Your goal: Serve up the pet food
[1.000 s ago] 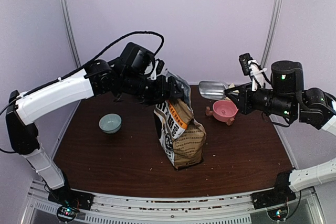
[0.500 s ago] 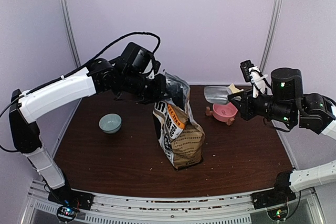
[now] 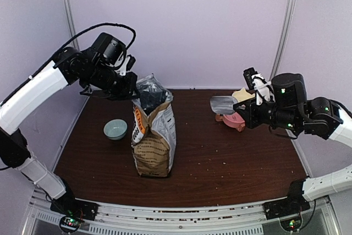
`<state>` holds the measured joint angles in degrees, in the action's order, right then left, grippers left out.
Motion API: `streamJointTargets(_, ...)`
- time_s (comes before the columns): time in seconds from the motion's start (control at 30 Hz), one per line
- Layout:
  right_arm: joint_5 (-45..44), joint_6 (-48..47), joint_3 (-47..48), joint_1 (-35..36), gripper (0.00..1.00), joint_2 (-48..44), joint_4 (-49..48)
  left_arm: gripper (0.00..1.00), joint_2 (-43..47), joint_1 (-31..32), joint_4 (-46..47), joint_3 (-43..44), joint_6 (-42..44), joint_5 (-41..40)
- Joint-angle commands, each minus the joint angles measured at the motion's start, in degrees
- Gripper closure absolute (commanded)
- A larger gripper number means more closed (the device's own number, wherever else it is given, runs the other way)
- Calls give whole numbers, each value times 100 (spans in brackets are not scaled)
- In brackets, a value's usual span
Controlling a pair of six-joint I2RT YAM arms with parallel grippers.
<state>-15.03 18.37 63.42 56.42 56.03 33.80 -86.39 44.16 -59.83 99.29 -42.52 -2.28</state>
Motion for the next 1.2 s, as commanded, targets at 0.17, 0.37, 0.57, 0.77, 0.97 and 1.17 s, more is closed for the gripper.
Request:
streamJointTargets(0.17, 538, 96, 459, -19, 100, -99, -15, 100, 154, 498, 1312, 340, 1091, 759)
streamJointTargets(0.37, 1740, 52, 834, -15, 100, -95, -342, 100, -237, 1003, 1321, 583, 1277, 800)
streamJointTargets(0.57, 2232, 191, 1107, 4, 100, 284, -436, 100, -426, 1320, 1340, 544, 1277, 742)
streamJointTargets(0.77, 2053, 205, 1456, 382, 100, 889, 199, 100, -456, 1499, 1674, 297, 1230, 827)
streamJointTargets(0.97, 852, 458, 1790, 747, 100, 1477, 1373, 100, -612, 1749, 1869, 455, 1332, 808)
streamJointTargets(1.17, -417, 1214, 1933, 828, 100, 2215, 2147, 97, -813, 2088, 2468, 367, 1297, 1010)
